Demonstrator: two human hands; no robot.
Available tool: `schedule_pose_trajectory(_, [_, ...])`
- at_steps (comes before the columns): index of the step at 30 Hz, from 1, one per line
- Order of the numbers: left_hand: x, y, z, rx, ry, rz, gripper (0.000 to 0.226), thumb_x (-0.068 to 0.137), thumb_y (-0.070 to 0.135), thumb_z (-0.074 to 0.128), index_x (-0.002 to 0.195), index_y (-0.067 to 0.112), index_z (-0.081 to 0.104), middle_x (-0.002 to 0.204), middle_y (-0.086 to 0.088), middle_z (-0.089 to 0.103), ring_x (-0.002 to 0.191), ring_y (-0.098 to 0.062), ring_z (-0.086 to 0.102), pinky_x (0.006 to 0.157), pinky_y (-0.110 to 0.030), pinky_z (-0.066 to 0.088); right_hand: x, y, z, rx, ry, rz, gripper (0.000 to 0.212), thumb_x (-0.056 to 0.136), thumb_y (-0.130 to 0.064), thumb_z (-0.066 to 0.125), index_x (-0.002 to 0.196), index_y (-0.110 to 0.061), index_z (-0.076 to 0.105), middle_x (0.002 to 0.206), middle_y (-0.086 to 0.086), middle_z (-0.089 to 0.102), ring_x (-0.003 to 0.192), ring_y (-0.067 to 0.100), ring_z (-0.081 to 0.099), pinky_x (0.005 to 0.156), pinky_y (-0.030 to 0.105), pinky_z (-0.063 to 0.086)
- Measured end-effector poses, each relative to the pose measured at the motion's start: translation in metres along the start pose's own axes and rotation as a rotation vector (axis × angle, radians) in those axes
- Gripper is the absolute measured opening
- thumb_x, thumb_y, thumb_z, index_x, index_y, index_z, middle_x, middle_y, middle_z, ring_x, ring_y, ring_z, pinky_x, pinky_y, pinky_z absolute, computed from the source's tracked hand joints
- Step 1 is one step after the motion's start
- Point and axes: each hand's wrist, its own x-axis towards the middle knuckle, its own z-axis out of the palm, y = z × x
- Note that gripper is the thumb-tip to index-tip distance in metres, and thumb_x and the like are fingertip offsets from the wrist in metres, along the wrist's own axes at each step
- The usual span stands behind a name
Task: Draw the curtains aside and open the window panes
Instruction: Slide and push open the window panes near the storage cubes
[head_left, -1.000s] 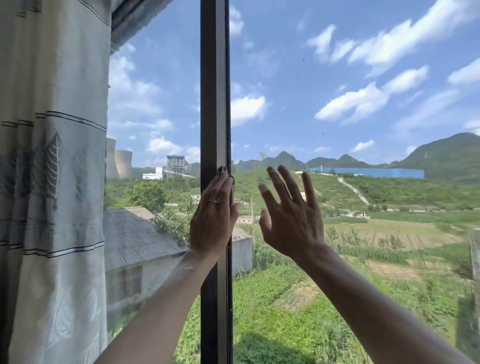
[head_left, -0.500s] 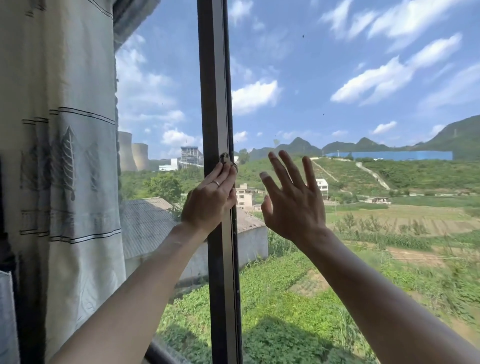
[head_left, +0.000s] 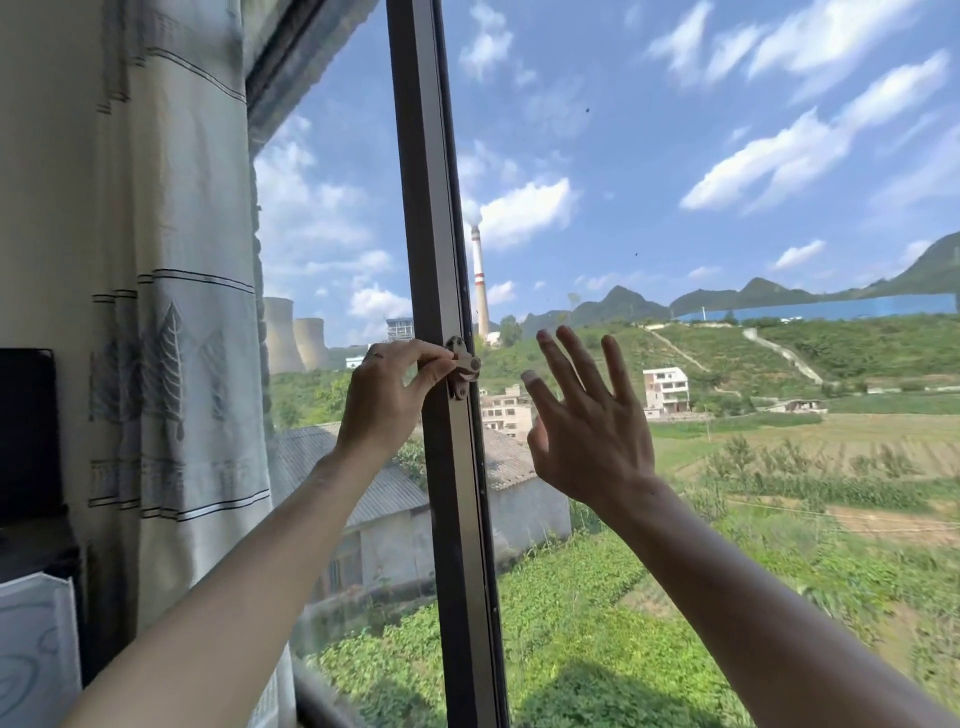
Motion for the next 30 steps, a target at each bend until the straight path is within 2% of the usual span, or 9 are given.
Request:
schedule_pose_trajectory(4, [0.005,0.007,0.022,-0.192,0.143,-0.229,0.016,0.089,0.036,0.067,0.100,0.028,0.076,0.124,-0.005,0.058,0.115,-0.012,0.052,0.093,-0.024,0.045,0.000,-0.001,0.003,0.002,0.016,-0.001,0.052,0.077,-0.033,0.065,0.126,-0.017,0.063,0.158,0.017,0.032,0.151,0.033,0.020,0.121,0.058,0.005])
schedule_pose_trajectory(7, [0.016,0.016,0.033,-0.252,0.134,-0.336,0.026,0.091,0.039,0.064,0.112,0.028,0.074,0.140,-0.004,0.047,0.128,-0.011,0.044,0.086,0.004,0.031,-0.001,-0.001,0.002,0.010,0.001,-0.002,0.051,0.078,-0.033,0.064,0.127,-0.017,0.063,0.159,0.017,0.031,0.151,0.032,0.019,0.121,0.058,0.006])
schedule_pose_trajectory(9, [0.027,0.019,0.041,-0.296,0.124,-0.374,0.027,0.092,0.036,0.064,0.117,0.027,0.072,0.142,-0.003,0.044,0.125,-0.011,0.047,0.079,0.012,0.029,-0.001,0.001,0.002,0.002,0.001,-0.006,0.051,0.078,-0.033,0.064,0.127,-0.016,0.062,0.159,0.017,0.031,0.151,0.032,0.019,0.121,0.058,0.005])
schedule_pose_trajectory(11, [0.035,0.020,0.048,-0.300,0.127,-0.403,0.025,0.092,0.031,0.067,0.116,0.027,0.072,0.140,-0.002,0.040,0.121,-0.008,0.047,0.086,0.005,0.034,-0.002,0.001,0.004,0.006,0.011,-0.010,0.051,0.078,-0.033,0.064,0.127,-0.016,0.062,0.159,0.017,0.031,0.151,0.033,0.019,0.121,0.058,0.005])
schedule_pose_trajectory(13, [0.037,0.016,0.055,-0.252,0.169,-0.390,0.022,0.090,0.031,0.070,0.111,0.028,0.074,0.138,-0.002,0.040,0.124,-0.011,0.046,0.099,-0.012,0.038,-0.002,0.001,0.005,0.006,0.015,-0.018,0.052,0.079,-0.034,0.062,0.128,-0.017,0.062,0.159,0.016,0.030,0.152,0.032,0.018,0.121,0.058,0.004])
schedule_pose_trajectory(17, [0.031,0.013,0.056,-0.242,0.160,-0.366,0.019,0.093,0.033,0.066,0.107,0.027,0.075,0.143,-0.001,0.040,0.127,-0.013,0.047,0.099,-0.015,0.037,-0.002,0.001,0.005,0.001,-0.003,-0.008,0.051,0.079,-0.034,0.062,0.128,-0.018,0.062,0.160,0.016,0.030,0.152,0.032,0.016,0.121,0.057,0.004])
schedule_pose_trajectory(22, [0.007,0.029,0.060,-0.128,0.122,-0.306,0.035,0.094,0.027,0.055,0.128,0.025,0.063,0.152,-0.004,0.037,0.131,-0.024,0.045,0.103,-0.039,0.047,-0.010,0.009,-0.015,0.056,-0.003,0.048,0.049,0.077,-0.031,0.065,0.124,-0.019,0.063,0.155,0.015,0.040,0.150,0.029,0.025,0.120,0.060,0.005])
schedule_pose_trajectory(27, [-0.048,0.074,0.084,-0.050,-0.045,-0.096,0.049,0.084,0.027,0.058,0.133,0.028,0.053,0.157,-0.003,0.030,0.147,-0.031,0.019,0.113,-0.054,0.029,-0.053,0.060,-0.063,-0.031,-0.041,0.119,0.056,0.082,-0.036,0.057,0.137,-0.022,0.056,0.161,0.012,0.029,0.152,0.025,0.018,0.121,0.059,0.005])
schedule_pose_trajectory(30, [-0.077,0.115,0.104,-0.137,-0.041,-0.080,0.057,0.085,0.036,0.048,0.141,0.020,0.046,0.157,-0.008,0.032,0.145,-0.029,0.025,0.116,-0.053,0.025,-0.097,0.091,-0.091,-0.058,-0.072,0.085,0.057,0.082,-0.032,0.059,0.137,-0.021,0.057,0.161,0.012,0.028,0.152,0.025,0.020,0.121,0.056,0.012])
